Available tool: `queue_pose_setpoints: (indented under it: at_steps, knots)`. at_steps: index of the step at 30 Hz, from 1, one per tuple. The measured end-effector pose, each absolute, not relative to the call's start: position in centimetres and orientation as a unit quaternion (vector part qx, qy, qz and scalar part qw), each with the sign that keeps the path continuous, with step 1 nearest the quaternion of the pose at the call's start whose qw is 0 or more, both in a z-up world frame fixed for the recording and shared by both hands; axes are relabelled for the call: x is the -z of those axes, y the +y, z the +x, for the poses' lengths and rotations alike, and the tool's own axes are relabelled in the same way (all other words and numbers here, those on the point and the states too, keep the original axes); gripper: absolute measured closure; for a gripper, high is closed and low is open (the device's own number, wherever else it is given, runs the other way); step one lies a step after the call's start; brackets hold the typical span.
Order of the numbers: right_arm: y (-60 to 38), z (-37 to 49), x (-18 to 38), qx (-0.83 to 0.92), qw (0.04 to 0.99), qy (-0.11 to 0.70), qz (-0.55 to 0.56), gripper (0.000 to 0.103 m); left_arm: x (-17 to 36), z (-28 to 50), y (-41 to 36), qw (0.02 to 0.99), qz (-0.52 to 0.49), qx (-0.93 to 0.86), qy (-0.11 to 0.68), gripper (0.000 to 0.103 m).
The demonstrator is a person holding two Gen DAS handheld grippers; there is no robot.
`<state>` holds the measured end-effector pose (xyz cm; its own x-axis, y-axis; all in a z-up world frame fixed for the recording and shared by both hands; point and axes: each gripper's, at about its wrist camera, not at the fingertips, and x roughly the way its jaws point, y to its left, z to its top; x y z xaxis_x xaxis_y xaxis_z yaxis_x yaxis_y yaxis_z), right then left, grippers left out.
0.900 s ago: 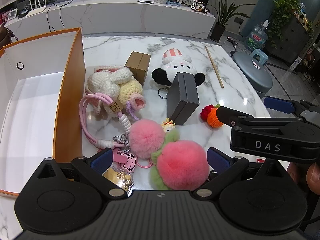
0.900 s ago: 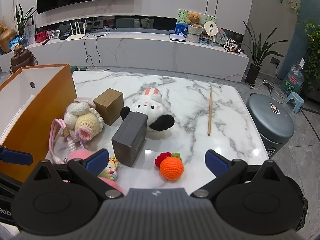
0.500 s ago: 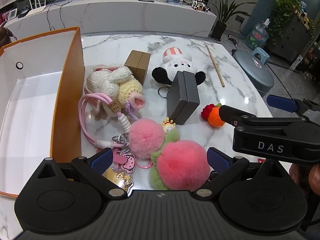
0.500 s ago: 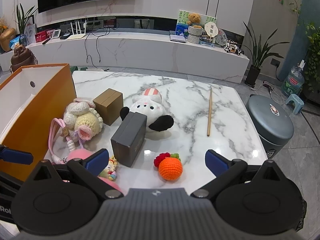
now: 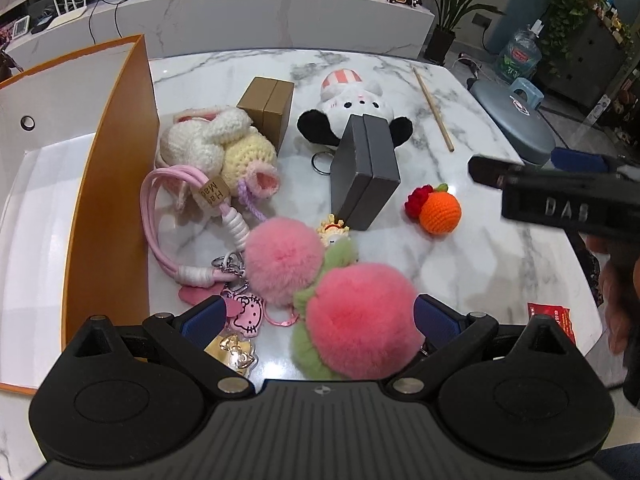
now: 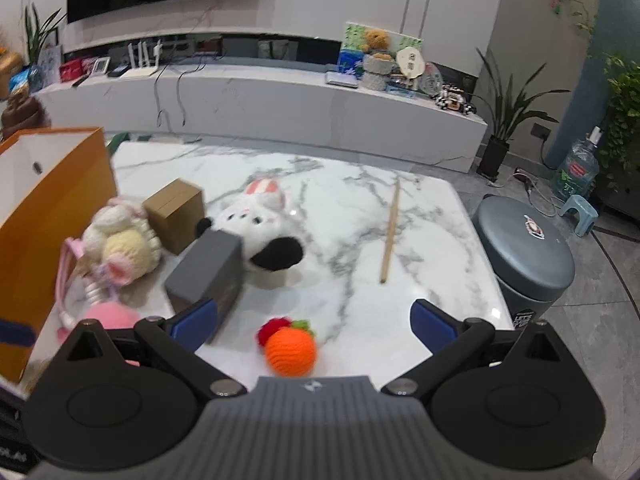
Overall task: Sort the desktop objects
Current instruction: 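Grasp the crocheted orange with the right gripper while the left gripper approaches the black car key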
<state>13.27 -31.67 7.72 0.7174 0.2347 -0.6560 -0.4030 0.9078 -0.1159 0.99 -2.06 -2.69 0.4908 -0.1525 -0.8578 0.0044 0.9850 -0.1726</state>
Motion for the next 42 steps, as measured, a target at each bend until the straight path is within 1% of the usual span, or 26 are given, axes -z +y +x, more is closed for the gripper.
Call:
queue_pose_setpoints:
  at_steps: [8, 19, 23, 29, 35, 37, 38, 39, 40, 41, 42]
  knots:
    - [-32.5, 14.7, -7.0, -0.186, 0.913, 0.348, -0.103, 0.001, 3.5, 1.0, -2.9, 0.855, -0.065, 0.053, 0.511, 0.000]
    - [-32.0, 16.8, -4.6, -0.213, 0.885, 0.400, -0.108, 0.001, 6.2, 1.2, -4.1, 0.840, -0.080, 0.046, 0.534, 0.000]
    - [-31.7, 16.5, -4.6, -0.215, 0.885, 0.395, -0.116, 0.001, 6.9, 1.4, -4.4, 0.844, -0.069, 0.038, 0.531, 0.000]
    - [-31.6, 16.2, -4.7, -0.224, 0.883, 0.396, -0.120, 0.001, 7.6, 2.0, -4.0, 0.836, -0.114, 0.048, 0.534, 0.000]
    - [-31.7, 16.6, -3.2, -0.237, 0.873, 0.410, -0.120, 0.001, 7.6, 2.2, -4.3, 0.840, -0.107, 0.047, 0.530, 0.000]
    - [-31.5, 17.1, -2.3, -0.245, 0.867, 0.420, -0.111, 0.003, 7.8, 2.4, -4.3, 0.836, -0.107, 0.041, 0.536, 0.000]
    - [-31.3, 17.3, -1.8, -0.243, 0.865, 0.425, -0.110, 0.007, 7.8, 2.4, -4.3, 0.835, -0.107, 0.040, 0.539, 0.000]
    - [-31.1, 17.5, -1.4, -0.241, 0.863, 0.431, -0.112, 0.016, 7.8, 2.5, -4.2, 0.834, -0.108, 0.038, 0.540, 0.000]
    - [-30.7, 17.8, -0.9, -0.240, 0.858, 0.438, -0.117, 0.019, 7.7, 2.4, -4.1, 0.834, -0.109, 0.038, 0.540, 0.000]
    - [-30.4, 18.0, -0.4, -0.241, 0.855, 0.443, -0.121, 0.026, 7.6, 2.4, -3.9, 0.834, -0.110, 0.038, 0.539, 0.000]
    - [-30.1, 18.1, 0.0, -0.241, 0.852, 0.447, -0.128, 0.031, 7.4, 2.4, -3.7, 0.835, -0.111, 0.038, 0.537, 0.000]
